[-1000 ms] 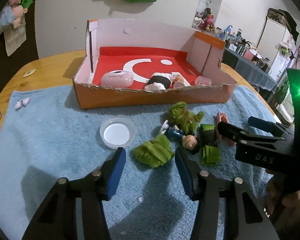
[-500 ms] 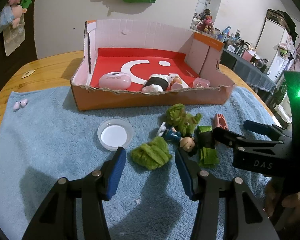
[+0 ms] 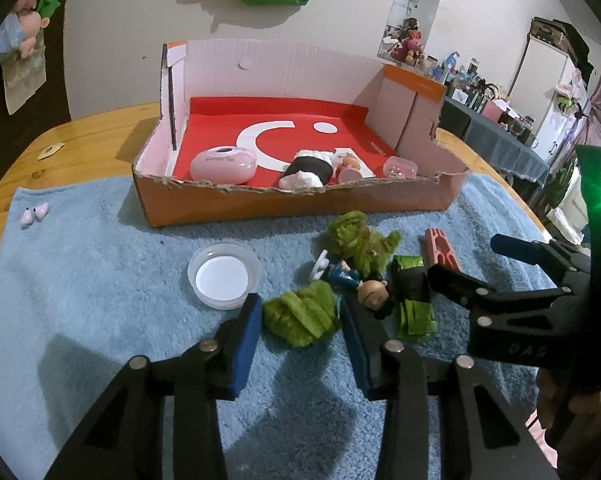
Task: Organize objects
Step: 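Move the left tool to the green knitted piece while the right tool approaches the pink clothespin, then grasp the green knitted piece with the left tool while the right tool grasps the pink clothespin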
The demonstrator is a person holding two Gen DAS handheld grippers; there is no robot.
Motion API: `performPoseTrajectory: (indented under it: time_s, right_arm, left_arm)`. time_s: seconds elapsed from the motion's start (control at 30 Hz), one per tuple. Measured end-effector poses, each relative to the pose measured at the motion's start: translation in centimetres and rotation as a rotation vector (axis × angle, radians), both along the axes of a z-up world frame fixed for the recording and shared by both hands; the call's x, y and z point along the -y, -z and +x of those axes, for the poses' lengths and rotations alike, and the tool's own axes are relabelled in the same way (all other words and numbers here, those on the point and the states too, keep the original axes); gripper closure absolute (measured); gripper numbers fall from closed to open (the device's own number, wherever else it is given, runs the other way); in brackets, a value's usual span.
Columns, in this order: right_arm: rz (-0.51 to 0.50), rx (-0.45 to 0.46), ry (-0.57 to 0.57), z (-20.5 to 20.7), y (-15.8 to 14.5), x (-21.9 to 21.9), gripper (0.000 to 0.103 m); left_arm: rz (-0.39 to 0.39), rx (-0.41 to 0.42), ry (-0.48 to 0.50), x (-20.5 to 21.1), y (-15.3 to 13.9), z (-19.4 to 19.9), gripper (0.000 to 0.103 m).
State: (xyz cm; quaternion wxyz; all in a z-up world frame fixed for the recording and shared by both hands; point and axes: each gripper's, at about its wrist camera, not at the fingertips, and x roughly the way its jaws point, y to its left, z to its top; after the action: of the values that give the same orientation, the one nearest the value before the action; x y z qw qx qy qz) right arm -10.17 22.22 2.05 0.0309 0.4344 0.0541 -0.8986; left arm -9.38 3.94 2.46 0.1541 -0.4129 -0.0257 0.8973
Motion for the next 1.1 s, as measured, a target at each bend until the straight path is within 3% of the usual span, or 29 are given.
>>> performPoseTrajectory:
  time_s: [0.07,0.3,0.4,0.67,1.1]
  right_arm:
    - [0.003,-0.002,-0.006,-0.3,0.2,0.1,0.012]
    - [-0.107,0.020,-0.078,-0.5,0.3,0.0,0.071]
    - [-0.172,0.023,-0.080,-0.5,0.3,-0.6,0.073]
    - [-0.202,-0.012,-0.084,0.6,-0.7,-1.1,0.074]
    - [-0.185,-0.005,-0.084,1.2,-0.3,-1.3,0.075]
  left_arm:
    - [0.002,0.001,0.002,0.0,0.0,-0.1,0.061]
    - [0.008,-0.006,0.009,0.1,-0.2,0.1,0.064]
    - [0.010,-0.010,0.011,0.1,-0.3,0.2,0.064]
    - [0.015,-0.041,0.009,0.4,-1.3,0.9,0.065]
    - [0.004,-0.020,0.009,0.5,-0.6,1.4,0.065]
